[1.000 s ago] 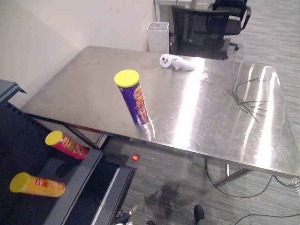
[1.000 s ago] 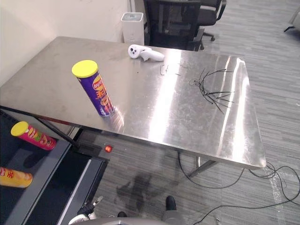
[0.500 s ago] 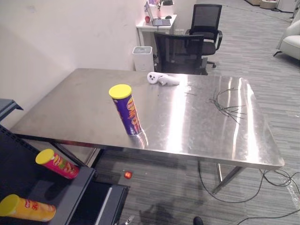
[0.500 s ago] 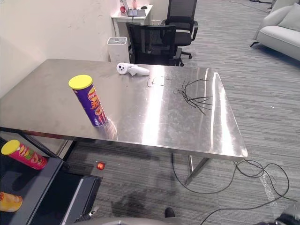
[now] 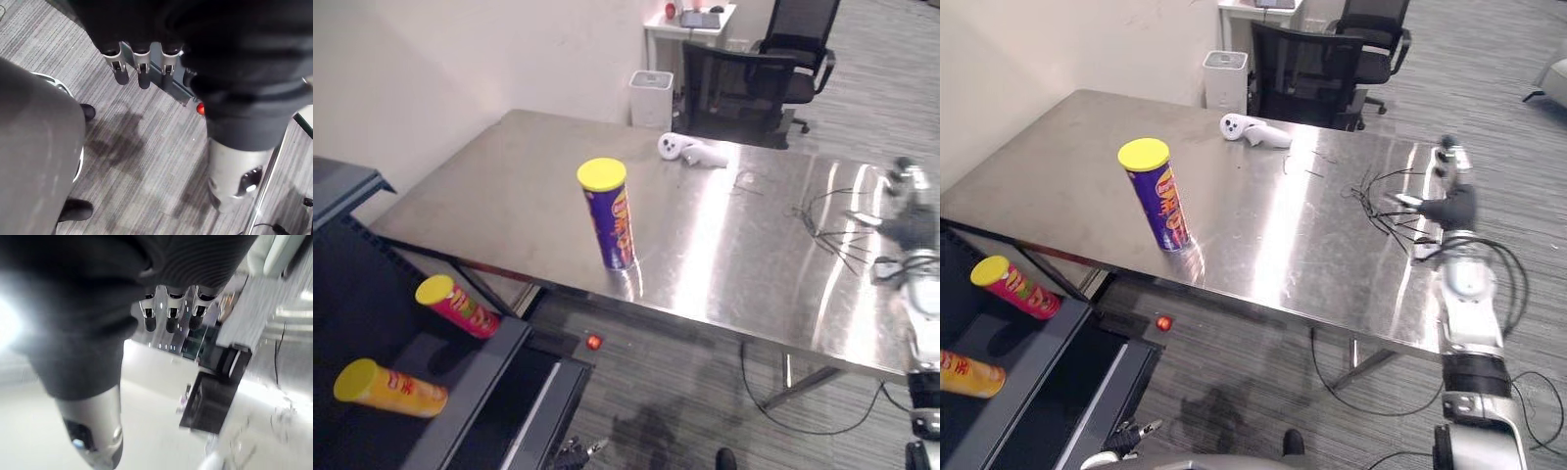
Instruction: Put the gum and the chips on the shelf.
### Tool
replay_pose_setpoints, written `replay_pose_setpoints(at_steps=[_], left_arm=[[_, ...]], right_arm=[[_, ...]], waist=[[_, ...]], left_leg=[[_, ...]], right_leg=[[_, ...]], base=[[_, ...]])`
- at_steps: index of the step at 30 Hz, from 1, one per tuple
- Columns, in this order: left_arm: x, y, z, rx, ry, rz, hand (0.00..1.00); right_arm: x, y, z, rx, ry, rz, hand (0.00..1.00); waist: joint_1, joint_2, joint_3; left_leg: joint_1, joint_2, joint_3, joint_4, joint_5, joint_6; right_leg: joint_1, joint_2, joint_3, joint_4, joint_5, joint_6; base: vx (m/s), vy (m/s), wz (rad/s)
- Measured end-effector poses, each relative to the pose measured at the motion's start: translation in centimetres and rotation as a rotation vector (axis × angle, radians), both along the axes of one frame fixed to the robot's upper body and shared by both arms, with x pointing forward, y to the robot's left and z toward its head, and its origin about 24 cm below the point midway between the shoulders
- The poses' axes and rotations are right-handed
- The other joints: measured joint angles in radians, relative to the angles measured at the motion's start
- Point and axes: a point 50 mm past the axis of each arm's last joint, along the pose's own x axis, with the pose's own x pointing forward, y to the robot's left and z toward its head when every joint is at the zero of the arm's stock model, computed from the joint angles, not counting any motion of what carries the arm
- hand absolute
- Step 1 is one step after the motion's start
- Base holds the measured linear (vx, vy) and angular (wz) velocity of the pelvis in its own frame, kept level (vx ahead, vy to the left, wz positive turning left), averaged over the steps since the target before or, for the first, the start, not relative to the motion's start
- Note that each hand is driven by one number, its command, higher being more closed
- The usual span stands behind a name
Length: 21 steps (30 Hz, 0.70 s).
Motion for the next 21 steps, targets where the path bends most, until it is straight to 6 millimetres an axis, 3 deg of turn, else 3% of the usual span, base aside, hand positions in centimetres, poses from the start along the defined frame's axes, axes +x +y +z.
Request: replay_pose_setpoints(at_steps=[6, 21], left_arm=[[0.6, 0.0, 0.2, 0.002, -0.024, -0.008, 0.0], [1.4, 0.3, 0.6, 0.034, -0.053, 0.007, 0.0]], right_arm=[[2.0, 5.0, -0.3, 0.059, 0.023, 0.238, 0.0], [2.9, 10.3, 0.2, 0.186, -0.014, 0.426, 0.0]], waist=[[0.005, 0.004, 0.032], [0.005, 0.0, 0.077]], left_leg=[[-0.025, -0.012, -0.058, 0.01, 0.008, 0.012], [-0.047, -0.022, -0.124, 0.007, 0.028, 0.02]], right_leg=[[0.011, -0.017, -0.05, -0.002, 0.0, 0.0], [0.029, -0.026, -0.114, -0.004, 0.0, 0.0]], base=[[-0.04, -0.01, 0.24], [-0.02, -0.011, 0.13]])
